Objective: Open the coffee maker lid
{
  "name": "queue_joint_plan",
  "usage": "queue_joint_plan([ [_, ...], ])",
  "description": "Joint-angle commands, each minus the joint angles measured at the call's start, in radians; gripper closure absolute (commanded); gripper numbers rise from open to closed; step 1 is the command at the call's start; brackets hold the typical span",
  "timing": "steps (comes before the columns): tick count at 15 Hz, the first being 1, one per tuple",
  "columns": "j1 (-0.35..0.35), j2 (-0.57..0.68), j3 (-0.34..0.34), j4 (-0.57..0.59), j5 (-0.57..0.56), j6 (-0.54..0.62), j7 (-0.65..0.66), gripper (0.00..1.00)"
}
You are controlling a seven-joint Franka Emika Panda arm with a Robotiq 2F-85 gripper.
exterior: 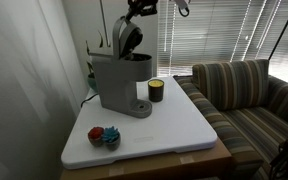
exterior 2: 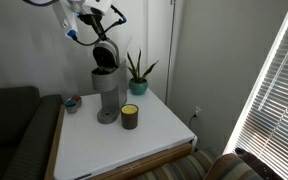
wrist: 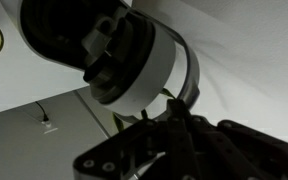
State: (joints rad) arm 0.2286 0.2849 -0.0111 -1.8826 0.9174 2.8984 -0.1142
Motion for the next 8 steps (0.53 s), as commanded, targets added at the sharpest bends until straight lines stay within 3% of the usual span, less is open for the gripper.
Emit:
queue_joint_plan([
  [1, 0.000, 0.043, -0.005, 0.025, -0.015, -0.025, 0.015, 1.00],
  [8, 0.003, -0.010, -0.015, -0.021, -0.030, -0.050, 0.029, 1.00],
])
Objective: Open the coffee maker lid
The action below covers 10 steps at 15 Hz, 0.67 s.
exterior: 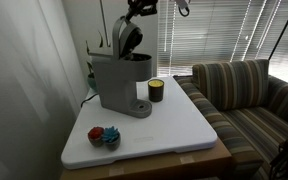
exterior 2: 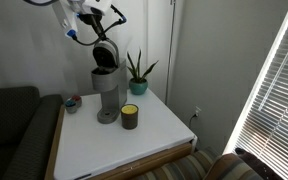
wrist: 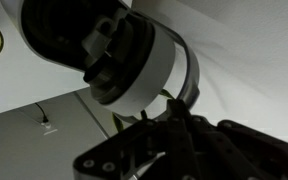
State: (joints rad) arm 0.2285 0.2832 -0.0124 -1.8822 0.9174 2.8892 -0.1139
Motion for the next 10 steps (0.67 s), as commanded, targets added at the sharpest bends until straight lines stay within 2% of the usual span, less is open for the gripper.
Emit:
queue_joint_plan([
  [1, 0.006, -0.014, -0.020, -0.028, -0.041, -0.044, 0.040, 1.00],
  [2, 0.013, -0.023, -0.033, -0.041, -0.067, -0.050, 0.066, 1.00],
  [3, -0.042, -0.033, 0.024, -0.054, -0.130, -0.046, 0.116, 1.00],
  [10, -0.061, -0.110, 0.006, -0.131, -0.484, -0.134, 0.411, 1.00],
])
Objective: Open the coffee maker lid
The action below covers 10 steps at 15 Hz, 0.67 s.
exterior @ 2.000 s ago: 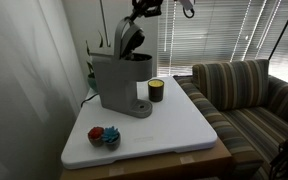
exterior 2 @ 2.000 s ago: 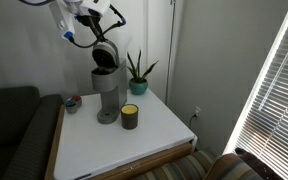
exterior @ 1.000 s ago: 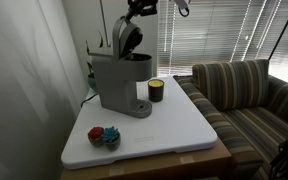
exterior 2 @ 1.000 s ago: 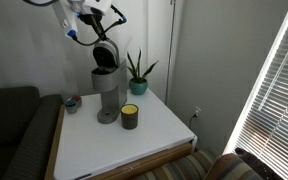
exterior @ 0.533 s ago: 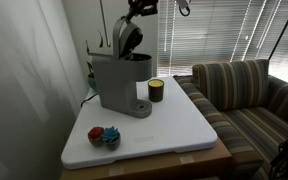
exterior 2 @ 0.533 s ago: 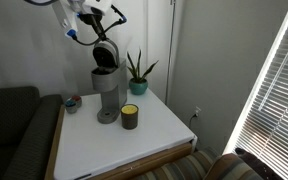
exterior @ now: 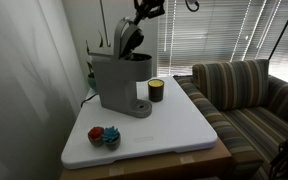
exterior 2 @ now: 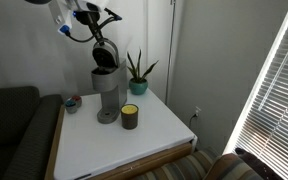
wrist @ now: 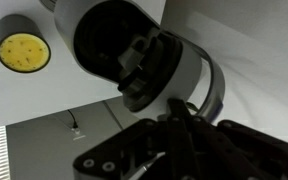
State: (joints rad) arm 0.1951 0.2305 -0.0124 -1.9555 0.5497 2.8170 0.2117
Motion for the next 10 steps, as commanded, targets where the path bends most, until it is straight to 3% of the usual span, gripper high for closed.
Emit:
queue_joint_plan([
  [1, -0.028, -0.071, 0.000, -0.065, -0.174, -0.078, 0.128, 1.00],
  [6, -0.036, -0.133, -0.016, -0.076, -0.401, -0.155, 0.277, 1.00],
  [10, -0.058, -0.193, 0.004, -0.068, -0.475, -0.287, 0.292, 1.00],
])
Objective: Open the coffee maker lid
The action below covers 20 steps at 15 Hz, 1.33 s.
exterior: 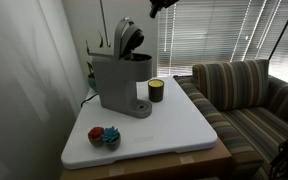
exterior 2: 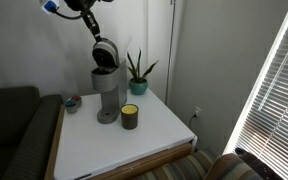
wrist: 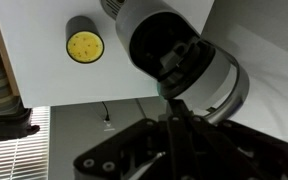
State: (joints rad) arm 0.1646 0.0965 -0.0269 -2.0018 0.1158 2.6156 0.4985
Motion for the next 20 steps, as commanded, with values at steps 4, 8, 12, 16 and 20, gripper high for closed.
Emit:
queue_joint_plan([
  [4, -0.042, -0.105, 0.032, -0.003, -0.074, -0.233, -0.006, 1.00],
  [8, -0.053, -0.124, 0.045, 0.008, -0.072, -0.319, -0.025, 0.65],
  [12, -0.059, -0.130, 0.049, 0.020, -0.073, -0.374, -0.038, 0.43],
  [16, -0.061, -0.131, 0.049, 0.024, -0.062, -0.387, -0.045, 0.15],
  [20, -0.060, -0.132, 0.050, 0.025, -0.051, -0.385, -0.054, 0.00],
])
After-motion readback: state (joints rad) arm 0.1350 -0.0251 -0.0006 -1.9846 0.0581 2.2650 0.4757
